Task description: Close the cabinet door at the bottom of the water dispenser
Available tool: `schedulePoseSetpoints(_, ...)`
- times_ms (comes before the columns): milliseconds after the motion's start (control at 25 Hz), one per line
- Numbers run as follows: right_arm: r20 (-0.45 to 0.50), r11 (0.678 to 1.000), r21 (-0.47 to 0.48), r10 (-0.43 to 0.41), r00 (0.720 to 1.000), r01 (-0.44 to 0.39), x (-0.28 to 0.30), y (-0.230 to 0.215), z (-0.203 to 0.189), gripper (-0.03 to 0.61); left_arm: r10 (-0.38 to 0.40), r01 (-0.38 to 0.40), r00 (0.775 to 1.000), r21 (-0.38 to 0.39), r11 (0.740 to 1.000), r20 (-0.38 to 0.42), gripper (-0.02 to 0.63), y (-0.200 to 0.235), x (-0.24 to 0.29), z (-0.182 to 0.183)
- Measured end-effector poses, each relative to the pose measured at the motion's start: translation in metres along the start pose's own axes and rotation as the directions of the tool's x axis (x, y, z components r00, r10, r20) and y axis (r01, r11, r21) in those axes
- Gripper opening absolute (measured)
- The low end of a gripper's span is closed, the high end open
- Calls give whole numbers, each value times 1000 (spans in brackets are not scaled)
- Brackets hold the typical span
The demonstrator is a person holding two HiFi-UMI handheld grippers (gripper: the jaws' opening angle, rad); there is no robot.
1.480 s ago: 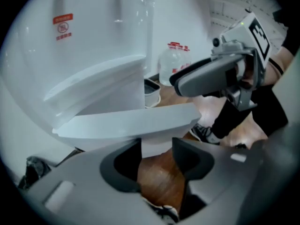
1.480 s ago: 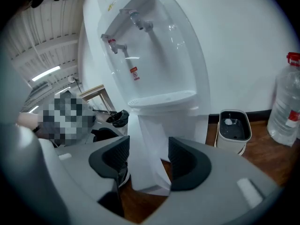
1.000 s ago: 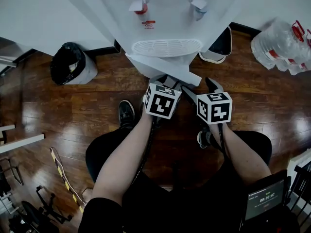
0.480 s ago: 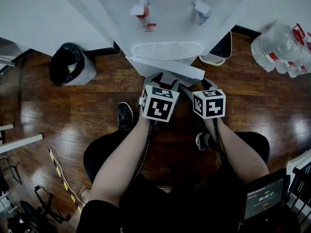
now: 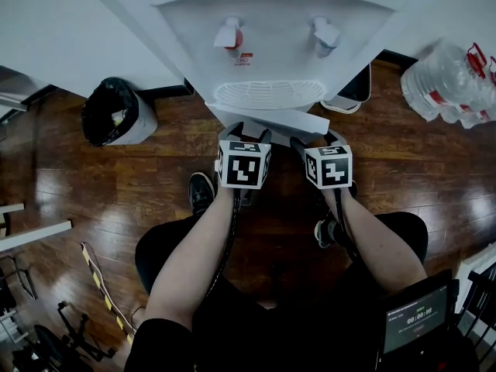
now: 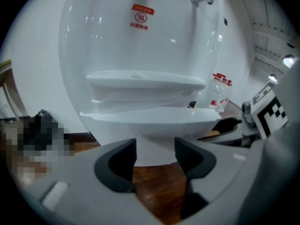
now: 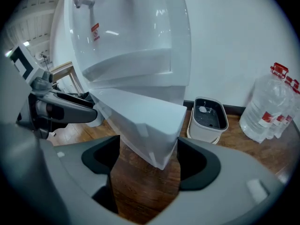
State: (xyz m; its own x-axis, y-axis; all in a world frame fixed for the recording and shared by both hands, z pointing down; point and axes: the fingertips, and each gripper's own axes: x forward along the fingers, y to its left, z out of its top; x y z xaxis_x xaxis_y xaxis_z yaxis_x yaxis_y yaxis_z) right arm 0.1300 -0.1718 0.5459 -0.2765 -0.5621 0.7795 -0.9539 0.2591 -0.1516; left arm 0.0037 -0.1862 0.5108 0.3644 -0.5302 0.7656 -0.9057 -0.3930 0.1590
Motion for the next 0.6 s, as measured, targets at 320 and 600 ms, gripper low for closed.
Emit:
schedulePoseSetpoints(320, 8, 999, -32, -33, 999, 33, -2, -12, 10, 325, -6, 6, 1000, -20, 1000, -13, 288, 12, -12, 12)
schedulePoseSetpoints(600, 26, 994, -97, -45, 999, 48, -6, -15, 13, 311, 35, -28, 998, -133, 991, 43, 288, 20, -12, 17)
